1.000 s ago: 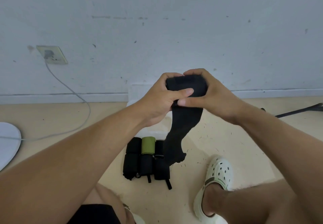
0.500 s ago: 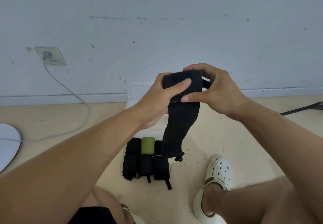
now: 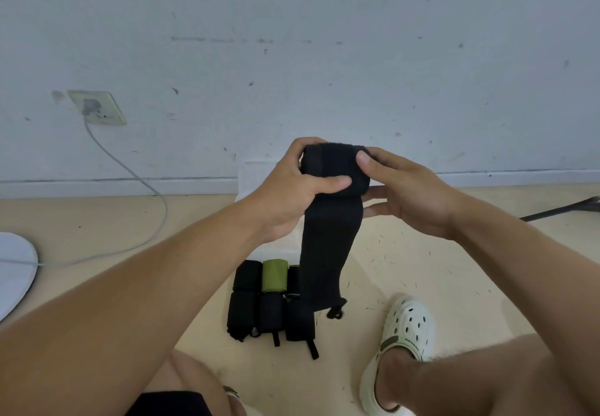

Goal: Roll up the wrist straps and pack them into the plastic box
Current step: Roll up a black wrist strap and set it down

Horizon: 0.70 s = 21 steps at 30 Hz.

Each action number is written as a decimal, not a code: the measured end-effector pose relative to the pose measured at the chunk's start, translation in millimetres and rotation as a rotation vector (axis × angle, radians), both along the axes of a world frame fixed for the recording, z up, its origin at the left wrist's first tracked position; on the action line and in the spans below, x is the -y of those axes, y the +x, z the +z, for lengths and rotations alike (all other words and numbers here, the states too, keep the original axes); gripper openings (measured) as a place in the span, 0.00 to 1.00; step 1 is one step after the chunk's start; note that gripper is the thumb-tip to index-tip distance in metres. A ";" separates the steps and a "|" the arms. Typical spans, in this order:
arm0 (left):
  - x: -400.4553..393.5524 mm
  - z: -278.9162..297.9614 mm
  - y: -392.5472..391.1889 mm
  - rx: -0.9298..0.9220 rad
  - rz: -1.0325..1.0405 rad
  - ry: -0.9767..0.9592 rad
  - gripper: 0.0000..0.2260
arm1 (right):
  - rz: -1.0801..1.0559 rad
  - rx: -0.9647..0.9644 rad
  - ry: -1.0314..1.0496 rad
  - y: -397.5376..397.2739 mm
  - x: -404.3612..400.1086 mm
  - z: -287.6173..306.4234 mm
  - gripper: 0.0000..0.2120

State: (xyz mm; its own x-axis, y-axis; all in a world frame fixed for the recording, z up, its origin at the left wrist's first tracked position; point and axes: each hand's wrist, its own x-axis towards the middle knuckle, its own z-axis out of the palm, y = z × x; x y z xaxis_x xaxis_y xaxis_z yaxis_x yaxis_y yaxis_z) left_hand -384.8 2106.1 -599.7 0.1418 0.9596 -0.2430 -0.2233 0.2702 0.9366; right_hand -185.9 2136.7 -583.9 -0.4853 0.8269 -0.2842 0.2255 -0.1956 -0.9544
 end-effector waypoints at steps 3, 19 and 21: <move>1.5 -0.7 1.8 -0.021 -0.027 0.022 0.26 | -0.006 0.000 0.029 1.7 0.3 0.9 0.23; -4.2 4.6 -0.1 0.114 -0.041 -0.082 0.23 | -0.076 -0.024 0.306 6.9 2.6 6.5 0.25; -3.7 6.5 -0.1 0.123 -0.014 -0.081 0.22 | -0.063 -0.036 0.242 6.6 2.5 7.3 0.27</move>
